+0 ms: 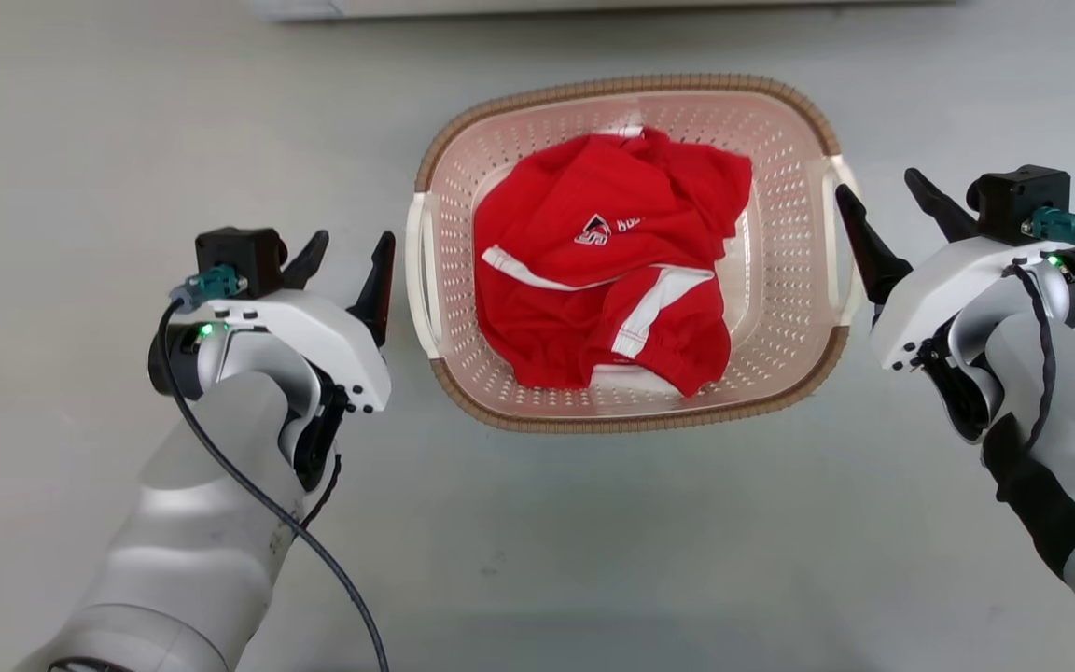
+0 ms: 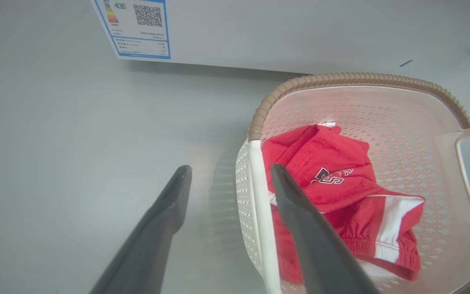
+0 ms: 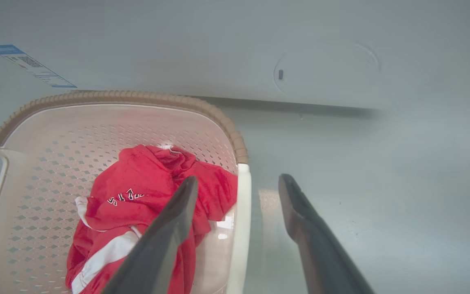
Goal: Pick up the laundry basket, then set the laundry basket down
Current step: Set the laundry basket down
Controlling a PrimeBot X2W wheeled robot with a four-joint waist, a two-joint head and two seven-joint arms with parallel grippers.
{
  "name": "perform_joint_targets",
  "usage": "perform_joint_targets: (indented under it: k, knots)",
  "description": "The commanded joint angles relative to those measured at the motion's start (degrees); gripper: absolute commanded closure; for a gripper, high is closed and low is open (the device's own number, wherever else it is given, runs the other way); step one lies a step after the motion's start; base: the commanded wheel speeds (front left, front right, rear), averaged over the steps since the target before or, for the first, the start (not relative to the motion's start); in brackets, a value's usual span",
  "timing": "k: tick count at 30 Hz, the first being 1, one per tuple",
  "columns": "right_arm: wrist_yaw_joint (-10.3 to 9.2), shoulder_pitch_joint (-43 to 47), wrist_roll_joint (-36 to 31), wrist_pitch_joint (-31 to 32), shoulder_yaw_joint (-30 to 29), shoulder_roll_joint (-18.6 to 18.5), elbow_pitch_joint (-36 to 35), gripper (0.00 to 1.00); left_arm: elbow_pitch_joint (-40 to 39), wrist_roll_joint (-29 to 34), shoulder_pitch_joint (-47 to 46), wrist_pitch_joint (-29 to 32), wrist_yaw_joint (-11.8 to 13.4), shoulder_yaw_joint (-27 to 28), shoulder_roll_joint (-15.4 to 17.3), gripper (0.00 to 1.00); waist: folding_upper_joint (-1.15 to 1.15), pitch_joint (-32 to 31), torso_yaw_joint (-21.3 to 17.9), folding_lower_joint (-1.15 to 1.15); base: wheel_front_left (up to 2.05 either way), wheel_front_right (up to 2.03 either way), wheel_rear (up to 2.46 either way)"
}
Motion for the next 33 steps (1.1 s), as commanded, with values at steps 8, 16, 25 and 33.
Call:
perform_joint_targets:
  k: [8,16,25,33]
  knots:
    - [-0.21,6.26,-0.86,-0.36,-1.43,-0.73,-4.9,0.0,-4.4,5.32,6.28,-0.59,0.92,7.58,2.54,0.0,0.0,-8.68,-0.17,0.0,0.0,0.0,0.0]
    - [-0.21,10.65,-1.7,-0.36,-4.73,-1.69,-11.41,0.0,-10.01,10.78,13.21,-0.59,1.41,14.3,3.43,0.0,0.0,-17.33,-1.06,0.0,0.0,0.0,0.0]
    - [-0.21,17.6,-4.84,-0.36,-10.51,-3.21,-21.45,0.0,-17.29,15.66,21.81,-0.59,1.11,19.81,4.21,0.0,0.0,-27.33,-1.67,0.0,0.0,0.0,0.0]
    - [-0.21,26.44,-7.28,-0.36,-16.44,-4.89,-30.73,0.0,-27.61,19.45,31.76,-0.59,2.39,23.79,4.56,0.0,0.0,-36.41,-1.55,0.0,0.0,0.0,0.0]
